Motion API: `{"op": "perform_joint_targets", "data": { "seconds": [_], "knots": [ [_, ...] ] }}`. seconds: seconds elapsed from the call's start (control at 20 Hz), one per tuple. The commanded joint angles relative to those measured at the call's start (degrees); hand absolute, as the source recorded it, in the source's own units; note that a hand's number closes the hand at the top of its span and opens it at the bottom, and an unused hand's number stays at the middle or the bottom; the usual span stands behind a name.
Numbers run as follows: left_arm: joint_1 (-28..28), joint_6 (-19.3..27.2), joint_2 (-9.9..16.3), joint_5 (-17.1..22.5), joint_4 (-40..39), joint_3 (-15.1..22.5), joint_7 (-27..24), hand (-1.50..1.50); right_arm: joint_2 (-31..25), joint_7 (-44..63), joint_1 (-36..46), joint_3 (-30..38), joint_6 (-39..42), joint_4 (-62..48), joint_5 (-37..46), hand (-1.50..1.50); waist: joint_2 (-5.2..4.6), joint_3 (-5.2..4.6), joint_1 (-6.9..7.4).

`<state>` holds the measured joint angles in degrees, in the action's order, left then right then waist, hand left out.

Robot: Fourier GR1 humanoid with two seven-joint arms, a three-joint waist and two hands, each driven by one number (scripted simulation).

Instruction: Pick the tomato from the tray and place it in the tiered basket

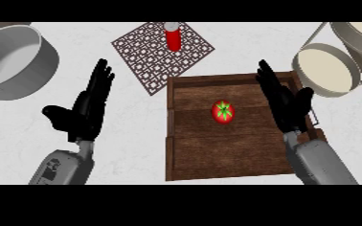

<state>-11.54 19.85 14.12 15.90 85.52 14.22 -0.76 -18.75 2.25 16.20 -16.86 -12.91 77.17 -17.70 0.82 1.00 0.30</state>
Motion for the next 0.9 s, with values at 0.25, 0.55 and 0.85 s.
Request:
{"op": "perform_joint_targets", "data": {
  "seconds": [0.25,0.55,0.85],
  "knots": [
    [1.03,-0.01,14.69,-11.53,-4.50,-3.11,0.60,0.00,2.80,-2.45,4.07,4.43,7.69,4.42,-7.74,1.50,-0.84,-0.89,0.20],
    [2.83,0.01,12.84,-11.67,-5.21,-1.97,1.14,0.00,-2.67,11.61,-3.46,4.59,-20.50,6.67,9.36,-1.50,-0.43,-1.13,-1.55],
    [5.09,-3.63,14.21,-10.06,-3.15,-3.89,2.08,0.00,-17.40,27.82,-4.30,3.38,-9.68,22.79,10.81,-1.50,-0.48,-1.14,-0.82]
  ]
}}
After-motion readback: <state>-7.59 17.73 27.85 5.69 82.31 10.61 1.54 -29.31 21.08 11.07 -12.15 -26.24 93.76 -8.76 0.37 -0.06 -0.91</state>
